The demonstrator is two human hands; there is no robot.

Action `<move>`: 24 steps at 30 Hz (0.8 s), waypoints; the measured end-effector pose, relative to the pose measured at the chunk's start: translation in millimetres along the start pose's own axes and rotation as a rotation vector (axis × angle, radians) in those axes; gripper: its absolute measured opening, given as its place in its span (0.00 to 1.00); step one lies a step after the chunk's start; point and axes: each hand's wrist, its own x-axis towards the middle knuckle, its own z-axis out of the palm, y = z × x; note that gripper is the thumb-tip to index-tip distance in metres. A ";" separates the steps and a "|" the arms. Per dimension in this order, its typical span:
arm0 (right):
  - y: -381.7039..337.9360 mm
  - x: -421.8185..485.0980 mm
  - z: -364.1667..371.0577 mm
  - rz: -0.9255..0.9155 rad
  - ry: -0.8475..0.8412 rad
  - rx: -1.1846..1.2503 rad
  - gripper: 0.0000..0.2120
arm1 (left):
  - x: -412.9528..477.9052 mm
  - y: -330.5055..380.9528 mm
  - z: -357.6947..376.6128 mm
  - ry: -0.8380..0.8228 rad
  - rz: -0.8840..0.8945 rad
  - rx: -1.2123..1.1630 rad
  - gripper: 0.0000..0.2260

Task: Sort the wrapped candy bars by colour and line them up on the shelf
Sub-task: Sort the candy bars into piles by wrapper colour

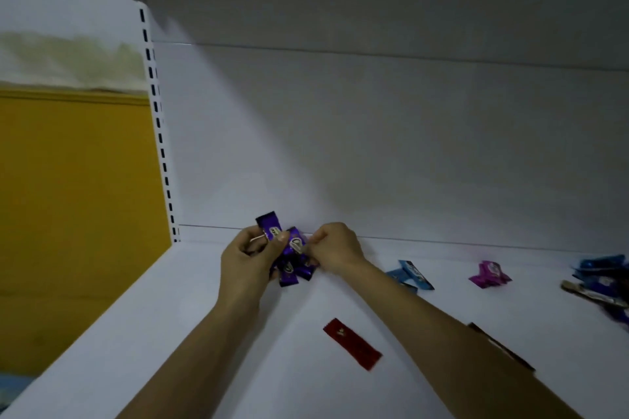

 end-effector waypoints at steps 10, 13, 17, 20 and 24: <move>12.9 -63.3 -64.9 -0.151 -0.144 0.439 0.03 | -20.2 -9.7 22.9 -0.401 0.044 0.331 0.14; 19.6 -70.3 -76.8 -0.081 -0.159 0.485 0.06 | -28.6 -18.1 36.5 -0.489 -0.006 0.280 0.14; 20.0 -66.4 -70.6 -0.077 -0.210 0.465 0.03 | -25.1 -21.3 33.4 -0.433 -0.025 0.337 0.17; 11.6 -47.2 -57.9 0.044 -0.097 0.670 0.05 | -12.6 -16.1 25.4 -0.257 -0.163 0.210 0.10; 0.5 -15.7 -35.3 0.213 0.005 0.909 0.07 | 7.3 3.3 12.1 -0.008 -0.397 -0.374 0.16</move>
